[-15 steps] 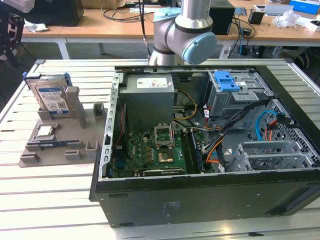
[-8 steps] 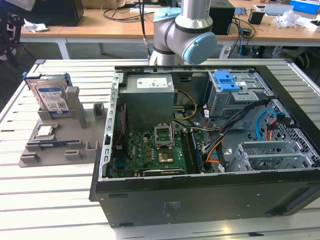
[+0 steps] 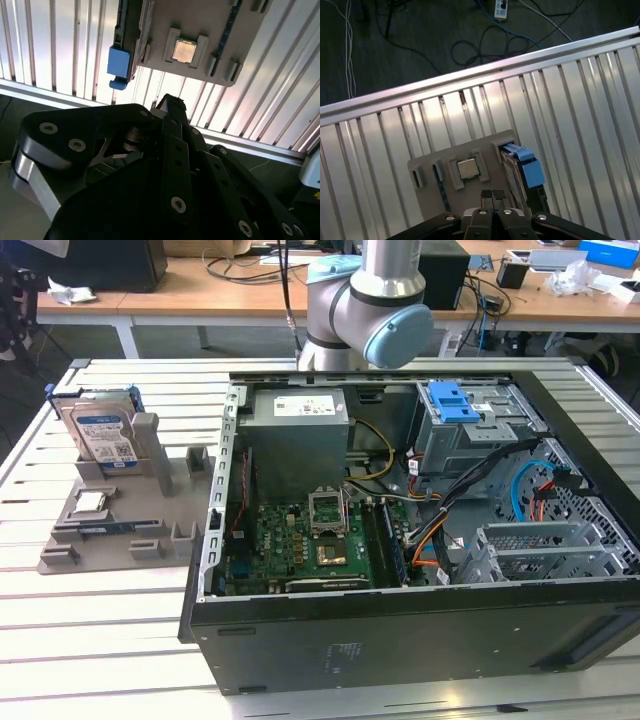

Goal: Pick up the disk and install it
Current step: 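Pick up the disk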

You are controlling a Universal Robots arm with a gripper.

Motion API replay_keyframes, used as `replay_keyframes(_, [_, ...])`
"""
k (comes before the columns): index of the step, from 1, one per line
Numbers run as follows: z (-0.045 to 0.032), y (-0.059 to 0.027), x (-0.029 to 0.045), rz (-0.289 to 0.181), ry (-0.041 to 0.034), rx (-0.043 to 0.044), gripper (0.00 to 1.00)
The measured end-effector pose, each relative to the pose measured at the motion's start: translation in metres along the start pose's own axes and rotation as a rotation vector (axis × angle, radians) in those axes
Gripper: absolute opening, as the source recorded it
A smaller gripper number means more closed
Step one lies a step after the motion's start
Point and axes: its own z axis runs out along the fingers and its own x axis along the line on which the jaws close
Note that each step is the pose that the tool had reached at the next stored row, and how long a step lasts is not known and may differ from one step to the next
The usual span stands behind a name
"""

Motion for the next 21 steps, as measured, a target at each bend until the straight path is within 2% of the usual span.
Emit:
replay_keyframes(6, [0.0000, 0.0000, 0.0000, -0.088, 0.0040, -0.0021, 0.11])
replay_keyframes(9, [0.0000, 0.0000, 0.0000, -0.147, 0.0066, -0.0034, 0.11])
replay_keyframes(21, [0.0000, 0.0000, 0.0000, -0.310, 0.0140, -0.0072, 0.11])
